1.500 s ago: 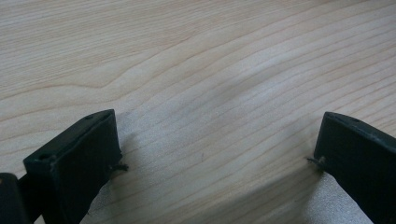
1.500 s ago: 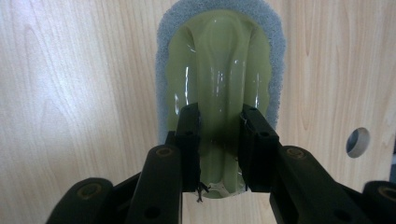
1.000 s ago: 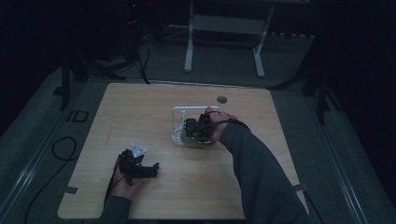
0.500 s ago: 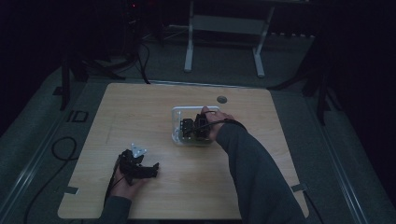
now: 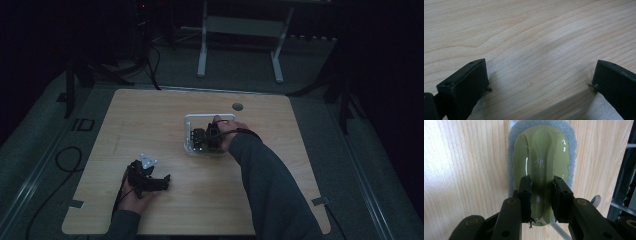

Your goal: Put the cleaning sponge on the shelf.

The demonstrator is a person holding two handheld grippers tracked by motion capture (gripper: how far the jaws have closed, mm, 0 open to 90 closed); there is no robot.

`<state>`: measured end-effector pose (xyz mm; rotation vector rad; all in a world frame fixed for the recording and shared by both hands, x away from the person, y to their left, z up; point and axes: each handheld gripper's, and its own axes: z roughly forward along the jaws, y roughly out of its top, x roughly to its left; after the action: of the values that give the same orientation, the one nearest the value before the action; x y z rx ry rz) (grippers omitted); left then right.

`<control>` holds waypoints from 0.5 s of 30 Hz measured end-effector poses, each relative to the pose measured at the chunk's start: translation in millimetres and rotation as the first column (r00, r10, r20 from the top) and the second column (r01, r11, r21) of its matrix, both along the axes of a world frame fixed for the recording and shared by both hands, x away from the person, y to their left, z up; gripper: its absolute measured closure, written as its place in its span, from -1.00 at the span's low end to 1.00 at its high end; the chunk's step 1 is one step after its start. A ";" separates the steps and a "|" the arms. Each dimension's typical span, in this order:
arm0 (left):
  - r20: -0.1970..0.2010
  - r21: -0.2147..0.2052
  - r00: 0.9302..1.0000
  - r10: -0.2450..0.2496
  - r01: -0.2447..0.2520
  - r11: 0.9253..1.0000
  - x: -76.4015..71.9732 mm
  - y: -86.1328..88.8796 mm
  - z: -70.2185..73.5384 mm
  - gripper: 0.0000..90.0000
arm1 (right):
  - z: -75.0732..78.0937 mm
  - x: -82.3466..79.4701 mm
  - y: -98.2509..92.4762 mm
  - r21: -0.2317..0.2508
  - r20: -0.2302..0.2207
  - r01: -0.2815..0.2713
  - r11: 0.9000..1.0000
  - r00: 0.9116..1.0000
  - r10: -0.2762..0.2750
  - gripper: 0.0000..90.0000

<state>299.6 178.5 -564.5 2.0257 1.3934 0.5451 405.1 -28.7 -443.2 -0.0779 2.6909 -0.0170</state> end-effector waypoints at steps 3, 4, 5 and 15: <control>0.000 0.000 1.000 0.000 0.000 1.000 0.0 0.0 0.0 -0.99 | -2.7 0.4 1.0 -0.008 0.007 -0.009 1.000 1.000 0.009 0.59; 0.000 0.000 1.000 0.000 0.000 1.000 0.0 0.0 0.0 -0.99 | -3.5 0.5 1.5 -0.012 0.010 -0.013 1.000 1.000 0.013 0.59; 0.000 -0.001 1.000 0.000 0.000 1.000 0.0 -0.1 0.0 -0.99 | -4.3 0.2 2.0 -0.009 0.015 -0.011 1.000 1.000 0.011 0.59; 0.001 0.000 1.000 0.000 0.000 1.000 0.0 0.0 0.0 -0.99 | -11.0 4.0 6.9 -0.013 0.011 -0.003 1.000 1.000 0.003 0.59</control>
<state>299.6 178.5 -564.5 2.0252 1.3930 0.5458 409.1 -21.8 -454.3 -0.0858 2.6798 -0.0337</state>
